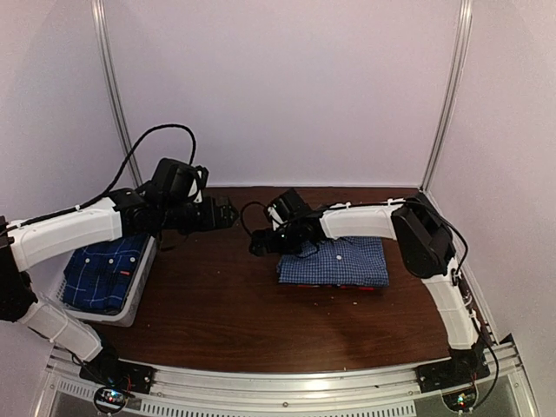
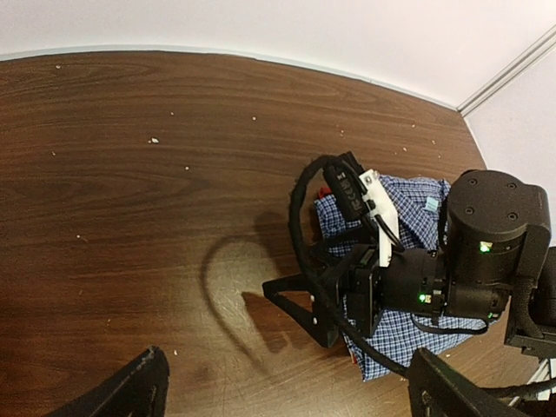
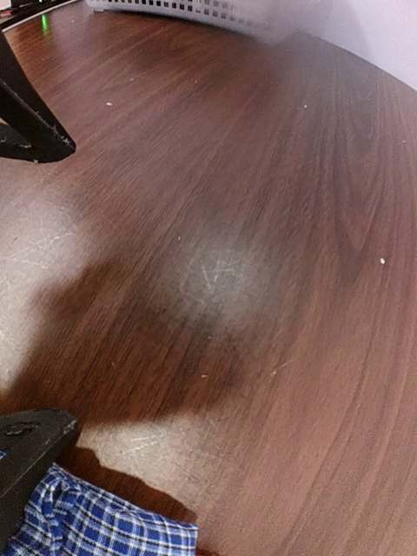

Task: Fold and stack the long sleeve shirts
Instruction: Move the square-folded shirt to the corner of the board, then smooth out the square-folded shirt at the corner of the board, then move the square-folded shirt to the corner of the board, then reset both arms

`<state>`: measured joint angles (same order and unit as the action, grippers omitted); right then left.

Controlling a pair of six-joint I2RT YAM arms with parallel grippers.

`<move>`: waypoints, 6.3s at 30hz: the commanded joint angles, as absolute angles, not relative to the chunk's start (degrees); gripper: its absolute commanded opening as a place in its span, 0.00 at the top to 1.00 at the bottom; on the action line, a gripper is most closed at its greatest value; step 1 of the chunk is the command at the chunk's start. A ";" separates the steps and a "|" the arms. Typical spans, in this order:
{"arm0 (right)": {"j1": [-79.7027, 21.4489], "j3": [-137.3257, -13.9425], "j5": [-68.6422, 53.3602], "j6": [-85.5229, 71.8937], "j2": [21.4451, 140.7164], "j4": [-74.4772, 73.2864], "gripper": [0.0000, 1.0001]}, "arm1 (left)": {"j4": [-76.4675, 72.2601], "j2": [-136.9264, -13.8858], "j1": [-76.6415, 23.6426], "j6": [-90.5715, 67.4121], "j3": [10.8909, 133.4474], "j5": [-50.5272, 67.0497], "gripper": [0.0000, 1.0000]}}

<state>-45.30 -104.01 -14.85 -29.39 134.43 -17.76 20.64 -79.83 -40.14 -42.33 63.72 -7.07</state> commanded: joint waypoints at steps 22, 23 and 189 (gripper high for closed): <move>-30.54 -55.48 -8.65 -40.37 102.10 -0.96 0.00 | 17.08 -83.95 -39.73 -42.06 65.07 -3.73 0.02; -29.79 -53.76 -8.84 -40.83 100.73 -0.50 0.00 | 17.01 -84.32 -39.72 -42.14 65.16 -3.44 0.02; -38.85 -52.73 3.09 -32.92 64.05 -0.50 0.00 | 6.28 -76.99 -40.00 -36.80 58.97 -1.10 0.02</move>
<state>-38.65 -52.97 -0.47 -32.97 65.58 -1.72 9.02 -78.41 -40.12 -37.89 59.57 0.16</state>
